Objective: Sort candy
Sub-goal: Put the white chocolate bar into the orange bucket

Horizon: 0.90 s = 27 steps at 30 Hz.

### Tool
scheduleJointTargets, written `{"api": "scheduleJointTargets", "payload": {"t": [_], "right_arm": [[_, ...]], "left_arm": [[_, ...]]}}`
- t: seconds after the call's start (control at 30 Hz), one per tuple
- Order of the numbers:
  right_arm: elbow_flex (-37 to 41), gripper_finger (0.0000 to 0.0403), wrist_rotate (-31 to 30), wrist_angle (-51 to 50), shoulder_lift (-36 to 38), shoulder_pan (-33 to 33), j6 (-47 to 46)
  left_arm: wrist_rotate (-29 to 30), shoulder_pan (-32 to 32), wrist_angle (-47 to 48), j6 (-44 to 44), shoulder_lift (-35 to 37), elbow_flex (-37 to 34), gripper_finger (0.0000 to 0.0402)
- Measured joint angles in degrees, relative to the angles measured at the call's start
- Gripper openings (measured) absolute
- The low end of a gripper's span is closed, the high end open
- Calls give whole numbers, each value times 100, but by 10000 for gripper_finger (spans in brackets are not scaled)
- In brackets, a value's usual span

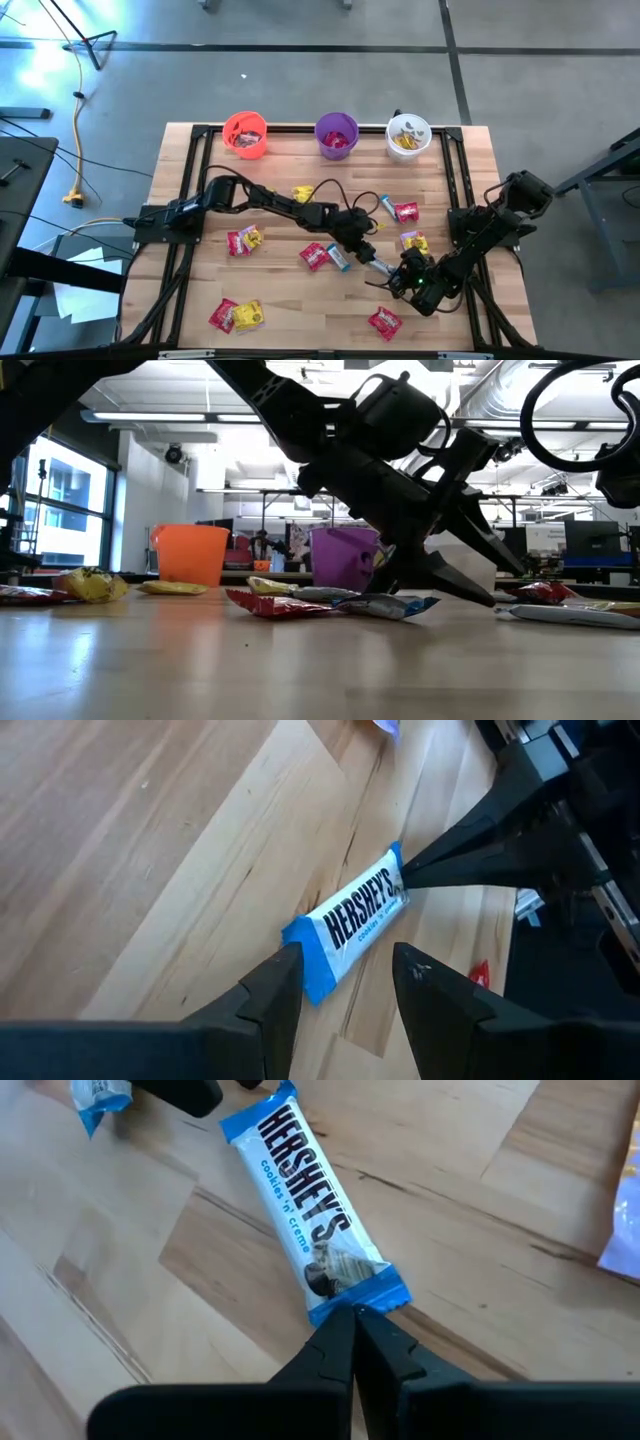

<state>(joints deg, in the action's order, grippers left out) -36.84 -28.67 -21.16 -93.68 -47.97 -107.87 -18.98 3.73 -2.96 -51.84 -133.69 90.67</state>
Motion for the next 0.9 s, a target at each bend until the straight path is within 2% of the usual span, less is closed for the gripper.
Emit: {"api": "scheduleJointTargets", "payload": {"t": [0.5,0.9], "right_arm": [[-91,0,-197,-59,112,-14,398],[-118,0,-262,-11,187,-26,401]], "left_arm": [[77,-64,256,33,4,2,143],[-274,-116,201,-15,4,-7,143]]}}
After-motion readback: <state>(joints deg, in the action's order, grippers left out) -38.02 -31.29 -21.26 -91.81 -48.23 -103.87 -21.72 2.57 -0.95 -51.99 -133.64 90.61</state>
